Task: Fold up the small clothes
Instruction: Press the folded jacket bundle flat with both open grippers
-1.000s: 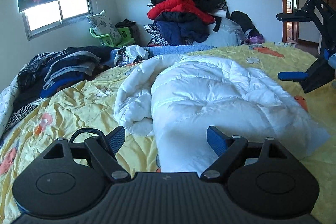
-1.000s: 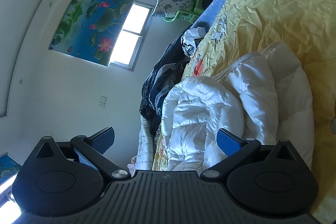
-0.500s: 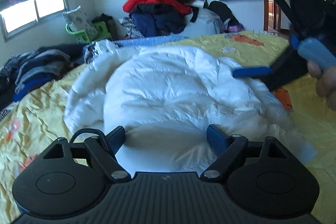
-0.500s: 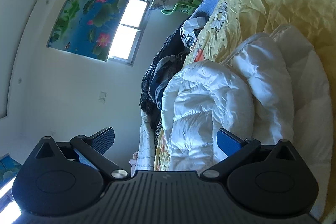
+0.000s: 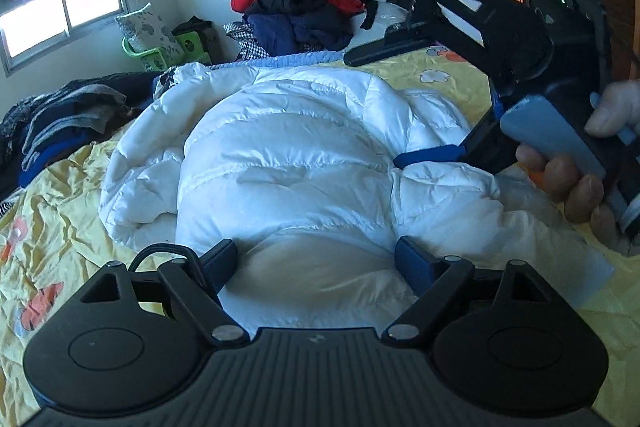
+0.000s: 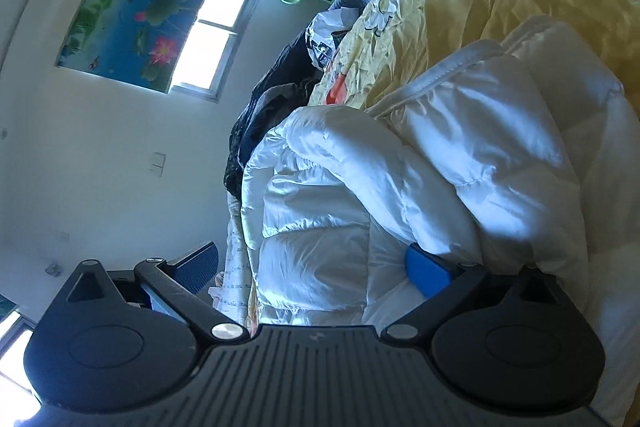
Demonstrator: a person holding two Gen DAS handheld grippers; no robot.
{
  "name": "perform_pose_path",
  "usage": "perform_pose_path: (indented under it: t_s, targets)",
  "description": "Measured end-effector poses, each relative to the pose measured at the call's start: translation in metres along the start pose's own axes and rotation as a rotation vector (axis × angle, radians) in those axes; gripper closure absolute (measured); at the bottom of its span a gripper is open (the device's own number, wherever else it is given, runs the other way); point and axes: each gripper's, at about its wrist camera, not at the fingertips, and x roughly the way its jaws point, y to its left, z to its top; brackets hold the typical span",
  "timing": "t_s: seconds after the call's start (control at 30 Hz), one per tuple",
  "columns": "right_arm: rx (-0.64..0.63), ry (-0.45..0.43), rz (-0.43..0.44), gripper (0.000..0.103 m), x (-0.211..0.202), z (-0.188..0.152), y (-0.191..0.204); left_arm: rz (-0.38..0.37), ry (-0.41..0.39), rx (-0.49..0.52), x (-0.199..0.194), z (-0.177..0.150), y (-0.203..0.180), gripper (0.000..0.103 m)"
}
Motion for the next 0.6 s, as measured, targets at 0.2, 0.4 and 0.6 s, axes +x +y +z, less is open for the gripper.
perform_pose_path:
  t_s: [0.2,0.4,0.6]
  targets:
    - [-0.029,-0.068,-0.049,0.000,-0.024,-0.016,0.026,0.013,0.010,-0.009,0.003,0.003,0.001,0.012]
    - [-0.179,-0.065,0.025,0.001,-0.058,-0.069,0.069,0.029,0.014,-0.025,0.001,0.002,-0.001,0.012]
    - [-0.120,-0.020,-0.010,0.002,-0.055,-0.088,0.049,0.049,0.025,-0.014,0.002,0.001,-0.006,0.011]
